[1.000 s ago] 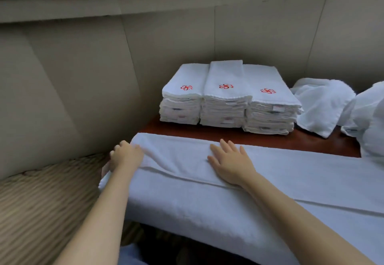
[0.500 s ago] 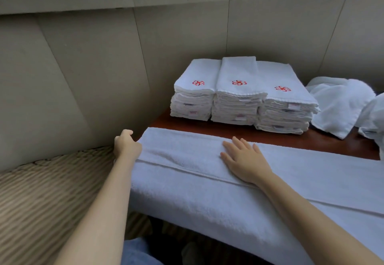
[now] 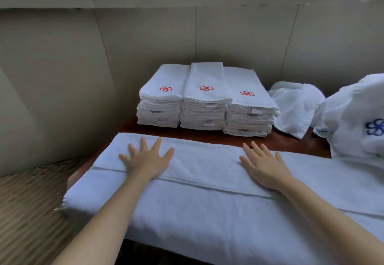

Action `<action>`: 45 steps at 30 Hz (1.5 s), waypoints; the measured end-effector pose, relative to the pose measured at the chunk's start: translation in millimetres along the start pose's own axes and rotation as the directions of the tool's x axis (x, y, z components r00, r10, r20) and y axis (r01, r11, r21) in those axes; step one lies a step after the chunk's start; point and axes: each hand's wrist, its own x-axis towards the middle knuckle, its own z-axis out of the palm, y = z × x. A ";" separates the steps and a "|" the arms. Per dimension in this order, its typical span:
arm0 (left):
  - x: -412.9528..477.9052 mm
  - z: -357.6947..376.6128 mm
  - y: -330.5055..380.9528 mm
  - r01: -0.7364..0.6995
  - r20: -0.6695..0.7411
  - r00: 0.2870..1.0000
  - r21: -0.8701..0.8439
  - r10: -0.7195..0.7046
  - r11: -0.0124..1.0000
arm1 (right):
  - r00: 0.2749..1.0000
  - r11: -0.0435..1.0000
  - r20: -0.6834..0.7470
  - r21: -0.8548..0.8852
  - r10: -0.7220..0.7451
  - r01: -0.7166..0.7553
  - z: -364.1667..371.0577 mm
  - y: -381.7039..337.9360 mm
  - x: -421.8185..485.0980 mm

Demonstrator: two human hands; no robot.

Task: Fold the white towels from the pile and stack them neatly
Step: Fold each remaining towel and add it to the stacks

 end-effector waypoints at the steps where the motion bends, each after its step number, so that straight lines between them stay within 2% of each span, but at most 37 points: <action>1: 6.7 -2.3 0.6 -0.004 0.000 1.000 -0.001 0.004 1.000 | 1.000 1.000 -0.005 0.007 0.006 -0.006 -1.1 -0.9 7.7; 4: 21.6 -9.3 4.8 -0.022 0.001 1.000 -0.005 0.022 1.000 | 1.000 1.000 -0.001 0.024 -0.003 0.003 -6.6 -5.8 30.4; 6: 25.6 -14.4 6.4 -0.026 0.014 1.000 -0.012 0.026 1.000 | 0.997 0.995 -0.035 0.070 -0.063 0.066 -12.6 -8.9 37.3; 8: 17.9 -22.1 10.2 -0.033 -0.019 0.999 0.014 0.033 0.999 | 0.975 0.969 -0.172 0.177 -0.144 0.174 -18.6 -12.2 29.3; 10: -3.0 -28.9 18.5 -0.167 -0.119 0.977 0.082 0.176 0.983 | 0.915 0.928 -0.325 0.199 -0.241 0.315 -26.4 -20.8 4.0; 11: -18.4 -30.3 22.1 -0.300 -0.160 0.936 0.097 0.312 0.949 | 0.877 0.903 -0.357 0.163 -0.321 0.397 -29.2 -26.6 -12.7; 12: -38.3 -28.7 23.1 -0.467 -0.179 0.862 0.088 0.475 0.880 | 0.826 0.861 -0.367 0.112 -0.428 0.496 -29.4 -32.4 -32.7; 14: -83.7 -17.2 15.7 -0.740 -0.156 0.650 0.089 0.743 0.666 | 0.724 0.770 -0.345 0.005 -0.597 0.638 -24.5 -41.0 -77.5; 15: -106.8 -10.1 8.1 -0.825 -0.126 0.541 0.112 0.832 0.553 | 0.702 0.744 -0.295 -0.048 -0.648 0.667 -17.5 -43.4 -98.6; 16: -125.6 -3.9 -0.3 -0.871 -0.070 0.458 0.163 0.886 0.463 | 0.703 0.733 -0.216 -0.120 -0.677 0.669 -11.0 -45.9 -117.1; 17: -138.1 0.7 -9.6 -0.886 0.016 0.424 0.213 0.906 0.411 | 0.724 0.731 -0.116 -0.197 -0.680 0.654 -6.5 -47.6 -131.7; 18: -144.4 3.7 -17.8 -0.885 0.104 0.422 0.264 0.900 0.384 | 0.748 0.734 -0.043 -0.242 -0.662 0.635 -3.4 -48.0 -142.8; 19: -146.8 3.9 -23.8 -0.871 0.132 0.413 0.349 0.901 0.347 | 0.772 0.744 0.014 -0.256 -0.635 0.617 -1.9 -47.8 -149.3; 21: -145.1 -3.1 -31.2 -0.845 0.028 0.307 0.467 0.951 0.259 | 0.762 0.738 -0.033 -0.278 -0.647 0.615 -5.1 -49.8 -153.8; 22: -143.1 -6.3 -35.9 -0.857 -0.061 0.224 0.462 0.973 0.226 | 0.750 0.744 -0.109 -0.282 -0.652 0.606 -6.6 -51.6 -154.1; 23: -139.1 -8.7 -43.5 -0.884 -0.143 0.177 0.413 0.974 0.221 | 0.769 0.771 -0.116 -0.225 -0.629 0.596 -11.2 -54.8 -153.7; 24: -134.6 -12.8 -51.7 -0.890 -0.198 0.182 0.383 0.963 0.247 | 0.794 0.798 -0.107 -0.175 -0.598 0.577 -13.9 -57.3 -151.6; 25: -129.9 -16.5 -60.3 -0.872 -0.234 0.244 0.370 0.941 0.319 | 0.815 0.820 -0.111 -0.150 -0.569 0.552 -11.7 -57.6 -147.6; 27: -115.1 -25.7 -79.8 -0.771 -0.296 0.484 0.301 0.823 0.562 | 0.872 0.880 -0.135 -0.150 -0.471 0.452 -13.2 -55.5 -136.3; 29: -93.5 -38.7 -106.4 -0.557 -0.303 0.757 0.163 0.578 0.815 | 0.920 0.935 -0.169 -0.040 -0.355 0.353 -27.1 -52.1 -122.5; 30: -84.8 -50.2 -118.3 -0.450 -0.282 0.845 0.085 0.455 0.889 | 0.934 0.946 -0.180 0.040 -0.309 0.321 -37.8 -50.1 -113.5; 31: -75.8 -63.5 -128.9 -0.372 -0.267 0.894 0.007 0.360 0.928 | 0.945 0.949 -0.196 0.127 -0.261 0.288 -48.7 -48.1 -102.8; 33: -58.2 -90.1 -143.4 -0.287 -0.278 0.934 -0.205 0.226 0.936 | 0.951 0.938 -0.247 0.244 -0.187 0.248 -67.7 -42.9 -77.6; 34: -47.2 -100.3 -146.5 -0.290 -0.306 0.933 -0.327 0.190 0.900 | 0.946 0.936 -0.274 0.252 -0.175 0.246 -76.0 -41.4 -62.7; 37: -13.2 -113.0 -138.6 -0.322 -0.335 0.935 -0.661 0.117 0.678 | 0.950 0.961 -0.283 0.199 -0.132 0.193 -91.5 -40.4 -12.4; 38: -1.7 -111.4 -131.2 -0.290 -0.300 0.950 -0.758 0.083 0.584 | 0.958 0.973 -0.265 0.166 -0.112 0.160 -91.9 -40.0 5.2; 40: 24.5 -99.0 -115.4 -0.176 -0.202 0.979 -0.848 0.001 0.500 | 0.981 0.994 -0.171 0.045 -0.089 0.098 -84.2 -35.9 37.5; 42: 51.4 -82.2 -101.5 -0.084 -0.138 0.988 -0.845 -0.064 0.528 | 0.995 0.995 -0.067 -0.071 -0.068 0.063 -67.6 -29.9 59.2; 45: 81.5 -60.7 -87.7 -0.045 -0.178 0.977 -0.719 -0.121 0.693 | 0.995 0.990 -0.087 -0.137 -0.040 0.028 -41.7 -15.7 79.6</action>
